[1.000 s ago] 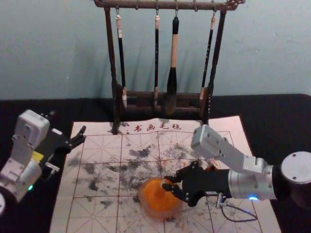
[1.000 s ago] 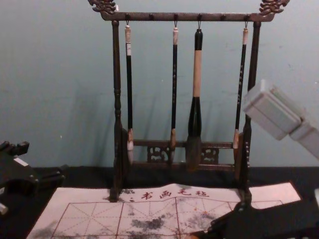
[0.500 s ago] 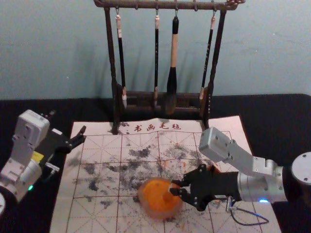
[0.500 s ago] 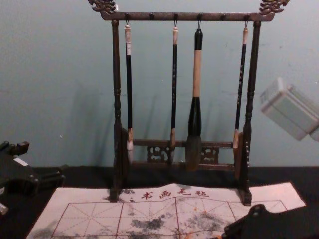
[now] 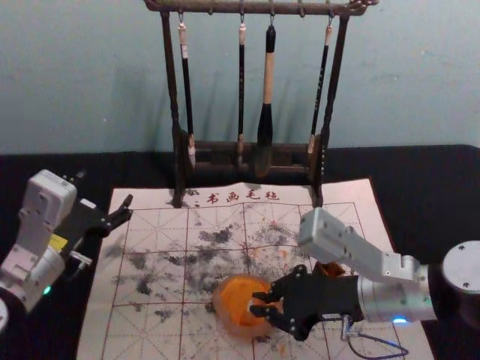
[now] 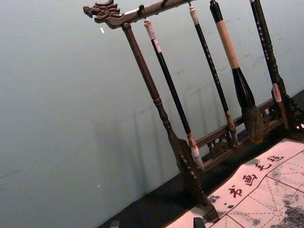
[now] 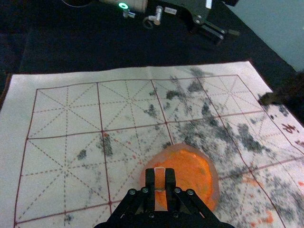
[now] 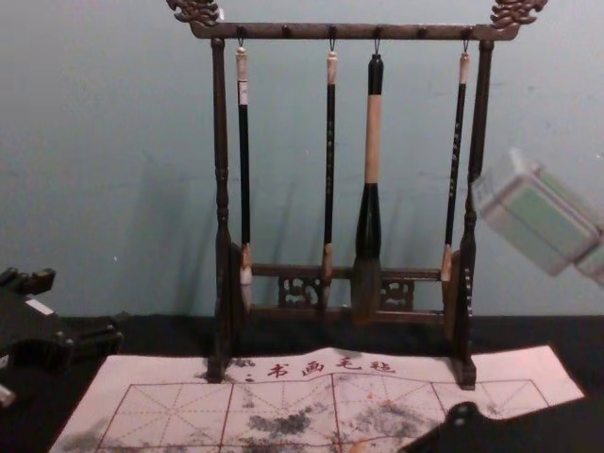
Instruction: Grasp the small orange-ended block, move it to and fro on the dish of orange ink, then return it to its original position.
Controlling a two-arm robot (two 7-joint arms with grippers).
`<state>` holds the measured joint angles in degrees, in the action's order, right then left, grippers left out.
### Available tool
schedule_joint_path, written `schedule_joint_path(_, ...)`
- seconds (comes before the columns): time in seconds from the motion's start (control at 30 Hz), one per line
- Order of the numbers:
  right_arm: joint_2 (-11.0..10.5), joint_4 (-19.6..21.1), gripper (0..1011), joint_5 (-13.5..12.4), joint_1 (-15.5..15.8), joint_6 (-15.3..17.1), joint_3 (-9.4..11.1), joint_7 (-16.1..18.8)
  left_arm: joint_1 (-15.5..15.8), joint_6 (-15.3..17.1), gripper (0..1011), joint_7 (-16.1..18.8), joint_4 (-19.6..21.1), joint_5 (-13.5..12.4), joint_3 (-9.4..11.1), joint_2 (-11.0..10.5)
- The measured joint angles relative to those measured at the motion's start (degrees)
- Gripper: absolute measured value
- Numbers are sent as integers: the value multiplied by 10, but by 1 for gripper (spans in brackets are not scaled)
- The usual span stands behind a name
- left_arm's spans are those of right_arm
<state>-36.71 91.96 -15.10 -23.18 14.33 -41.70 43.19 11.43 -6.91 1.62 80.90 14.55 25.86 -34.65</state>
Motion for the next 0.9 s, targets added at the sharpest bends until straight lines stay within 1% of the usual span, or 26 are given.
schedule_joint_path(0.27, 21, -24, 85, 10, -21, -3, -15, 1, 0, 0, 1001, 0, 0, 0, 0, 0)
schedule_joint_path(0.43, 34, -44, 85, 16, -29, -3, -16, -9, 0, 0, 1001, 0, 0, 0, 0, 0)
schedule_joint_path(0.53, 37, -51, 85, 17, -32, -3, -13, -14, 0, 0, 1001, 0, 0, 0, 0, 0)
schedule_joint_path(0.7, 36, -53, 85, 20, -32, 2, -6, -21, 0, 0, 1001, 0, 0, 0, 0, 0)
schedule_joint_path(0.9, 24, -40, 85, 21, -27, 9, 2, -24, 0, 0, 1001, 0, 0, 0, 0, 0)
